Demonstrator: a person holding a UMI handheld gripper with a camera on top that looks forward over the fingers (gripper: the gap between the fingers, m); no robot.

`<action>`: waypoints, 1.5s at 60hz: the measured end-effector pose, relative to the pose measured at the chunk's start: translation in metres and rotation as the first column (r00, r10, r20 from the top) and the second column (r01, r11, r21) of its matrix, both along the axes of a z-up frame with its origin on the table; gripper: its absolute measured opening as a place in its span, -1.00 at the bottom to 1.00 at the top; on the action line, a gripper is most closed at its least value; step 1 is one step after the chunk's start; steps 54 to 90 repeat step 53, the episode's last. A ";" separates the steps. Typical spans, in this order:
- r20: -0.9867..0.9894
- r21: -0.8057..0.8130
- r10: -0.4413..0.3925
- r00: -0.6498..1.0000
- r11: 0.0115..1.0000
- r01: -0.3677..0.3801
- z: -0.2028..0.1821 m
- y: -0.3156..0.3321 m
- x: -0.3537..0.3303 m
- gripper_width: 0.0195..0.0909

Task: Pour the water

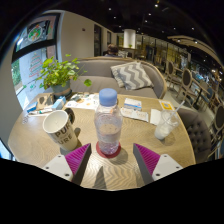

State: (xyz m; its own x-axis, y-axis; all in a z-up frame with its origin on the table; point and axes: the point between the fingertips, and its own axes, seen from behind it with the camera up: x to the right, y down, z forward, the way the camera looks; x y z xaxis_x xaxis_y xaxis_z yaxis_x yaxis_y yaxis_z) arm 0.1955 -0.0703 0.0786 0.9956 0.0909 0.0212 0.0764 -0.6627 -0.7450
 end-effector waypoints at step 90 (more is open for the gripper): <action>0.005 0.025 -0.088 0.996 0.996 0.088 0.123 -0.181 -0.081 0.86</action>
